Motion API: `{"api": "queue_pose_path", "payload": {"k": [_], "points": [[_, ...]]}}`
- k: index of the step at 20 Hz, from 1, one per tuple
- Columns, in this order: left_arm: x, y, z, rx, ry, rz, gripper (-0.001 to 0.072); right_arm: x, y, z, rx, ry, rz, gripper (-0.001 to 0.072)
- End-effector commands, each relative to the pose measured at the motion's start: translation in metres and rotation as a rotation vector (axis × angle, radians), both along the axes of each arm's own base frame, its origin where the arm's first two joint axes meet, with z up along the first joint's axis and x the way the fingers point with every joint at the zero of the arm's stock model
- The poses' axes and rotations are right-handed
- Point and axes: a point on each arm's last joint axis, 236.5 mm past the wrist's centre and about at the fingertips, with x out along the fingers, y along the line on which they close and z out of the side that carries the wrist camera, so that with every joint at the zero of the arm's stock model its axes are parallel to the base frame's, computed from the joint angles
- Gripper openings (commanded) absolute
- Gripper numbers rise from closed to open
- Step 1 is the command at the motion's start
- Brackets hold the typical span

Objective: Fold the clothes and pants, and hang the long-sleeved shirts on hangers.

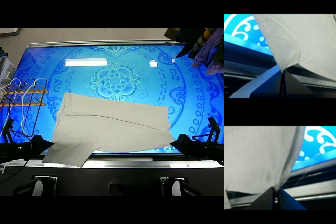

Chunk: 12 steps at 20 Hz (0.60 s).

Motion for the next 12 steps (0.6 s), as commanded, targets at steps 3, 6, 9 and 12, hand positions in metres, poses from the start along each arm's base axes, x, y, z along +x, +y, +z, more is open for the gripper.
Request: {"api": "queue_pose_path", "payload": {"k": [3,6,9,12], "points": [[0.066,0.013,0.001,0.006,-0.082,0.006,0.0018,0.079,-0.011,0.009,0.054,-0.193,-0.014,0.0027],[0.12,0.017,-0.004,0.048,-0.1,-0.07,0.0018,0.114,0.002,-0.01,-0.024,-0.169,0.113,0.0027],[0.177,0.025,-0.006,0.07,-0.112,-0.086,0.0018,0.148,-0.024,-0.021,-0.123,-0.114,0.017,0.0027],[0.22,0.037,-0.006,0.072,-0.119,-0.085,0.0018,0.168,-0.039,-0.024,-0.154,-0.116,-0.017,0.0027]]}}
